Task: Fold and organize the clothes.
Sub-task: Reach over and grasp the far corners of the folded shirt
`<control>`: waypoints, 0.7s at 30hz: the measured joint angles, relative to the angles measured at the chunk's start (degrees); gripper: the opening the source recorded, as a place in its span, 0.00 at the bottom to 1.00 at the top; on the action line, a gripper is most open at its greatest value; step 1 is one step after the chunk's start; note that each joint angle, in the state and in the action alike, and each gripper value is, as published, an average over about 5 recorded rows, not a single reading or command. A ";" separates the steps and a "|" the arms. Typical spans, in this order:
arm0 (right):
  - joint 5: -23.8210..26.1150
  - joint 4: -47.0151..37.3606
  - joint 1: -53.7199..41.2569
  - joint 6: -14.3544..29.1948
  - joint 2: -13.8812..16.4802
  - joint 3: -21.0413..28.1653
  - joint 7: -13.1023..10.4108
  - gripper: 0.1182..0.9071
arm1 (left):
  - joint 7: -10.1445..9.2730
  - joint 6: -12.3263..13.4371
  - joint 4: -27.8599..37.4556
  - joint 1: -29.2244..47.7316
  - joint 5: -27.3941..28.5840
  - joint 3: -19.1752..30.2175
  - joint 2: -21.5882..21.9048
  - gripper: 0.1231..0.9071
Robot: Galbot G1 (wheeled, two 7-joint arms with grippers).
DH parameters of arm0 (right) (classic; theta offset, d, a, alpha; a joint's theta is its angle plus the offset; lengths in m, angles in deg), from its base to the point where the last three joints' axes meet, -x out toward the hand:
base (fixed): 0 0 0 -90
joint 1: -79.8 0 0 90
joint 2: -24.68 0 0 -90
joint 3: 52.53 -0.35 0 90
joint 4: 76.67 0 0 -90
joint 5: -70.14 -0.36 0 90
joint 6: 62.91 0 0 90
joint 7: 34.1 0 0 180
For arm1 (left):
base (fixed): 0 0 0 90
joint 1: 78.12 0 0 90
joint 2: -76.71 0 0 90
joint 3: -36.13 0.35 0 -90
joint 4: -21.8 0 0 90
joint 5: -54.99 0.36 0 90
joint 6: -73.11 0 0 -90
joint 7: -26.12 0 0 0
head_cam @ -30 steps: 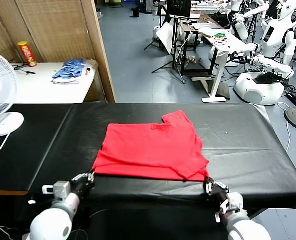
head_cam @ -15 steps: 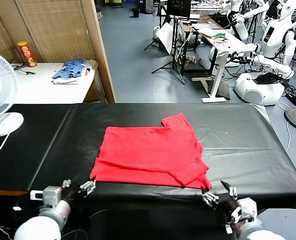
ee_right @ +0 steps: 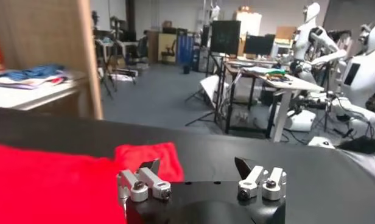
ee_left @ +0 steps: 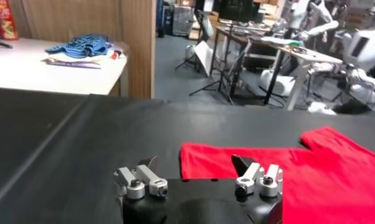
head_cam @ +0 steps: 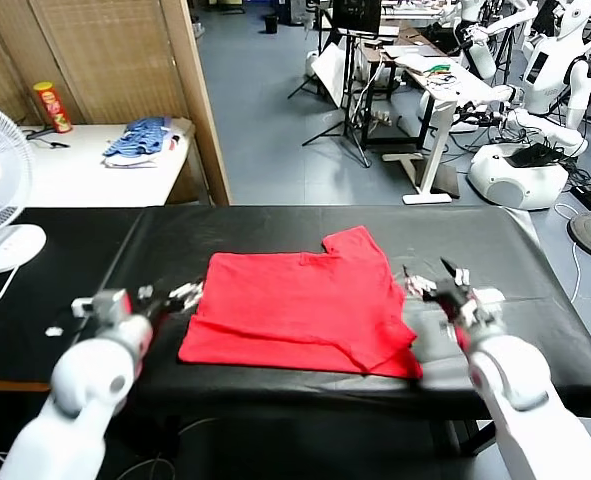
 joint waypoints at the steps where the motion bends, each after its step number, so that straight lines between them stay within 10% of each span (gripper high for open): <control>1: -0.18 -2.09 -1.74 -0.53 -0.46 1.16 0.08 0.86 | 0.01 -0.44 2.35 2.19 -0.16 1.06 -0.23 0.86; 21: 1.84 -23.93 -14.45 -1.46 -8.43 8.42 4.01 0.86 | 5.61 -1.90 26.07 18.03 0.61 8.88 -3.77 0.86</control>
